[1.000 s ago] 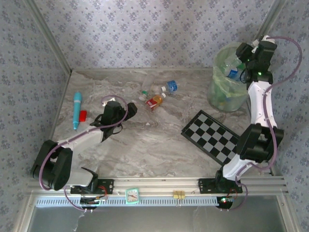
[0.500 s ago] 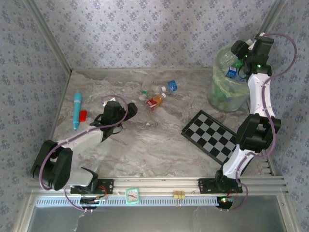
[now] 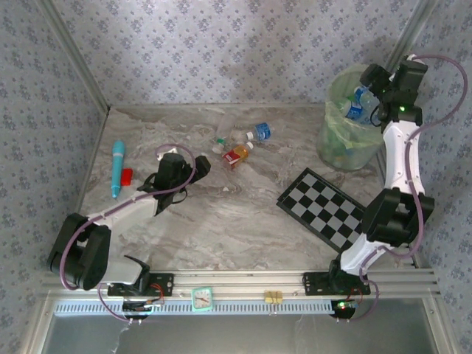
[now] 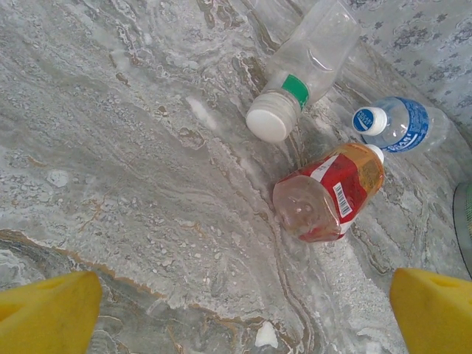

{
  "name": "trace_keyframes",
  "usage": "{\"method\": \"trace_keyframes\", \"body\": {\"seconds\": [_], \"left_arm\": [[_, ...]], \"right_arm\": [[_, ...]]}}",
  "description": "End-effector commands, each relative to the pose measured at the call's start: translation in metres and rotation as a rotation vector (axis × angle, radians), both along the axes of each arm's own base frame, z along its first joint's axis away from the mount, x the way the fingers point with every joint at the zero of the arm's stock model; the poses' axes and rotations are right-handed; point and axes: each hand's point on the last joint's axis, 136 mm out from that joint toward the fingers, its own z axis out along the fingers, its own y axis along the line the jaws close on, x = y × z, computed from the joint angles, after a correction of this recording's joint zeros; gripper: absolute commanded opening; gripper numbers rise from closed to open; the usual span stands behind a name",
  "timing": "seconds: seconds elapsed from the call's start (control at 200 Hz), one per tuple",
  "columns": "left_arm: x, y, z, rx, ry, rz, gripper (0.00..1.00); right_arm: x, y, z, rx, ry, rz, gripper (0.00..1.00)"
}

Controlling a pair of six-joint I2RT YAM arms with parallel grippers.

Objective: Put the plastic bottles in the bin

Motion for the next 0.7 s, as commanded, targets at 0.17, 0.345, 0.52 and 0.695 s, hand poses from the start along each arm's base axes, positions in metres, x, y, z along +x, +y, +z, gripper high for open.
{"method": "trace_keyframes", "body": {"seconds": [0.17,0.345,0.52,0.695], "left_arm": [[0.019,-0.021,0.026,0.013,-0.064,-0.104,1.00],[0.032,-0.041,0.036,0.017,-0.085,-0.204,1.00],[0.045,-0.068,0.044,0.046,-0.101,-0.348,0.99],[0.054,-0.093,0.044,0.102,-0.096,-0.518,0.98]], "right_arm": [[-0.034,0.027,0.035,-0.095,-0.095,0.059,0.89],[-0.047,0.060,0.033,-0.105,-0.093,0.149,0.92],[-0.059,0.116,0.007,-0.081,-0.045,0.321,1.00],[-0.077,0.181,-0.036,-0.080,0.022,0.470,1.00]]}}
